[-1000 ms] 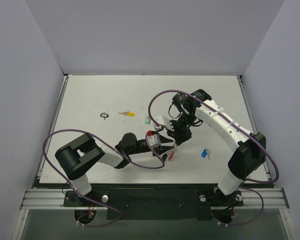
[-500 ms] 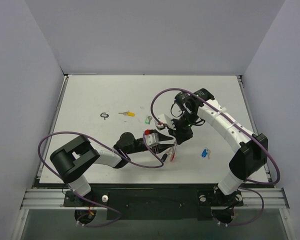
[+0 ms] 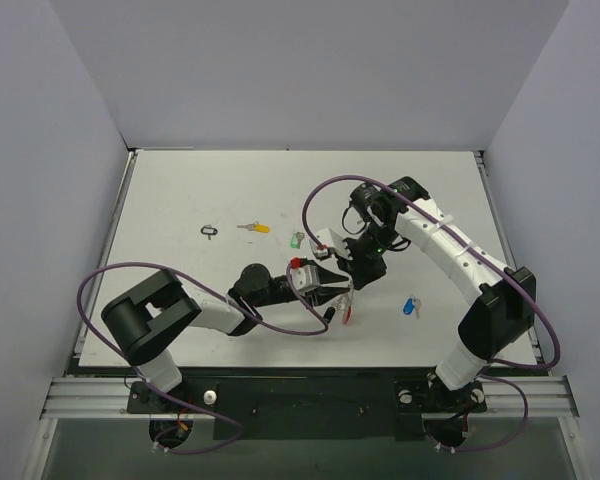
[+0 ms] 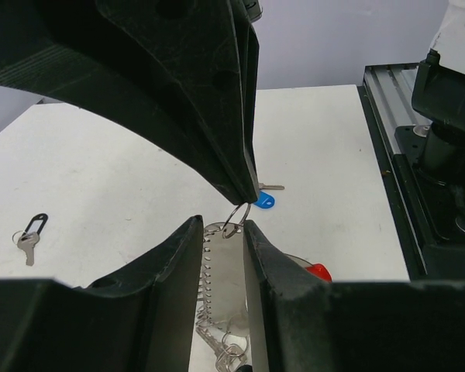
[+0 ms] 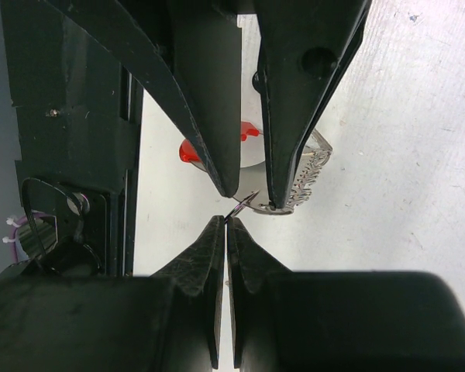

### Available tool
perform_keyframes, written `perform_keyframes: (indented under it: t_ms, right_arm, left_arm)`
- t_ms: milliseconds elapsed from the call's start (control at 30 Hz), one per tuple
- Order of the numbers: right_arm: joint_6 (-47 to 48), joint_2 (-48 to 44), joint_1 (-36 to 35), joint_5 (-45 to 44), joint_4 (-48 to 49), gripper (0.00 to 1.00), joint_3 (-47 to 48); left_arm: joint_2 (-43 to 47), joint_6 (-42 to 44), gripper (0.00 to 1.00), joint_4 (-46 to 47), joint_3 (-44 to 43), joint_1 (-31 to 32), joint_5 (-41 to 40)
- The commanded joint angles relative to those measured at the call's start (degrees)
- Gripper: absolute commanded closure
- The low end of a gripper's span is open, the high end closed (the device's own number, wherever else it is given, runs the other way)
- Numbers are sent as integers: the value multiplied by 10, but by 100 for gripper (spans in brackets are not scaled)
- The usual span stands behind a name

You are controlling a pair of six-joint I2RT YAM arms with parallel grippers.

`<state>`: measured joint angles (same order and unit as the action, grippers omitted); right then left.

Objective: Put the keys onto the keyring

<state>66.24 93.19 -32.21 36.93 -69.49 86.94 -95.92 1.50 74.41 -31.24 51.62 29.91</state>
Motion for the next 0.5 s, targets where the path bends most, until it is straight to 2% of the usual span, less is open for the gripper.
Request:
perform_keyframes:
  t_ms: [0,200,333,367,400,467]
  right_arm:
    - [10,-15,4,21,-32,100,-3]
    - [8,-16,5,22,-31,100,-2]
    - [8,-16,7,23,-31,100,-3]
    - [8,-16,7,23,-32,100,-3]
    - [9,-15,7,23,-32,100,-3]
    - [7,-14,7,24,-31,100,-3]
  left_arm:
    - [-12,-11,64,199,-23,4,18]
    - [-18,-11,71,199,-30,8,26]
    - [-16,-11,86,195,-30,8,29]
    - [-16,-11,95,196,-31,8,30]
    - [-16,-28,100,195,-30,8,30]
    - [-14,-28,100,195,-29,8,30]
